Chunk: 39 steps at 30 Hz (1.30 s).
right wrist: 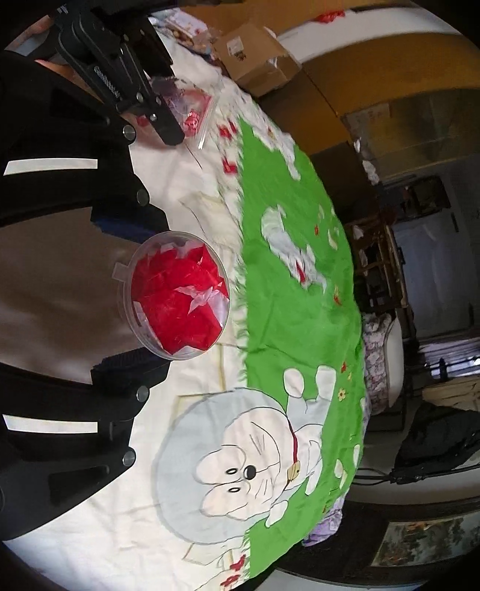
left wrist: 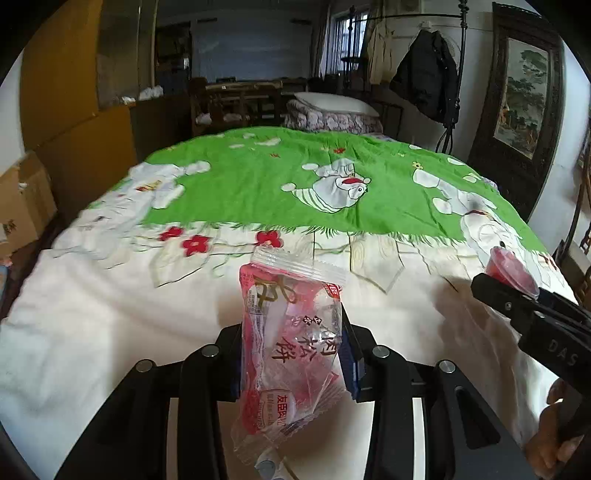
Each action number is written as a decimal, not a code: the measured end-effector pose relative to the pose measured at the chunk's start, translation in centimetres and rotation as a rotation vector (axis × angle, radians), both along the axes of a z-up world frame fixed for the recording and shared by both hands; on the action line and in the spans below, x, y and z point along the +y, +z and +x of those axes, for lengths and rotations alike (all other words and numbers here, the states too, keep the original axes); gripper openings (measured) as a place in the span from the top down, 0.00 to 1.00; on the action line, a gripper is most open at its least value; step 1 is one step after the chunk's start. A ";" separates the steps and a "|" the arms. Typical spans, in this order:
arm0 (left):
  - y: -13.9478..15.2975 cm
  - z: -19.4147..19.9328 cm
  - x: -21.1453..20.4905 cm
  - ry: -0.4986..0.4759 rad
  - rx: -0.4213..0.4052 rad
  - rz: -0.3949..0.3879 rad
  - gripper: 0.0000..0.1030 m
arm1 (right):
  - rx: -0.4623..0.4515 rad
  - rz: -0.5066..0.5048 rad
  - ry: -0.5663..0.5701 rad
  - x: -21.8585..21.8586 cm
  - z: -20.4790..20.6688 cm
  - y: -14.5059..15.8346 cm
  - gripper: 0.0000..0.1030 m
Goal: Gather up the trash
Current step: 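Carry the plastic bag and red-scrap cup to the red wastebasket with both tools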
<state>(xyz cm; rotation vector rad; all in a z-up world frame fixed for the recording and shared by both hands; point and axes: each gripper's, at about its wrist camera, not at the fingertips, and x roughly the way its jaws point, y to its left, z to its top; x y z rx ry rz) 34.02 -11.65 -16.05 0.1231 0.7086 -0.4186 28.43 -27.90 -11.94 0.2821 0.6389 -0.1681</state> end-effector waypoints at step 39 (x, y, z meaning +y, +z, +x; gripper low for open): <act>22.7 -31.7 14.9 0.118 -0.469 -0.117 0.59 | -0.504 0.045 0.316 13.1 -26.2 19.8 0.51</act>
